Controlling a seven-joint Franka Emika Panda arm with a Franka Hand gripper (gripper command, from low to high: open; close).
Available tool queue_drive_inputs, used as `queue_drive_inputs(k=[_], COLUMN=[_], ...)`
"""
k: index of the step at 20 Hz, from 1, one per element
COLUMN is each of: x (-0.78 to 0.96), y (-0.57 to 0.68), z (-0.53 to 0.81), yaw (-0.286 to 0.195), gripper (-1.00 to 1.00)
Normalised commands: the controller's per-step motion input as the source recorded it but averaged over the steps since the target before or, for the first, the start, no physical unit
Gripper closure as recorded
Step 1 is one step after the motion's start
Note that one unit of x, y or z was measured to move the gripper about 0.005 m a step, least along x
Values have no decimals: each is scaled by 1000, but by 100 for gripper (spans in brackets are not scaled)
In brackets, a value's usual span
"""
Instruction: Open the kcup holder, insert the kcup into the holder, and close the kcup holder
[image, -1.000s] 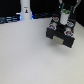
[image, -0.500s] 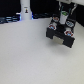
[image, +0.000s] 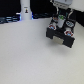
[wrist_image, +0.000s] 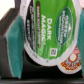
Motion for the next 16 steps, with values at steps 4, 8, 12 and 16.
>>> queue_drive_inputs(k=[4, 8, 12, 16], x=[86, -17, -99, -31], y=[94, -56, -50, 5], z=[-118, -451, -417, -320], yaw=[3, 39, 89, 82], gripper=[100, 100, 100, 100])
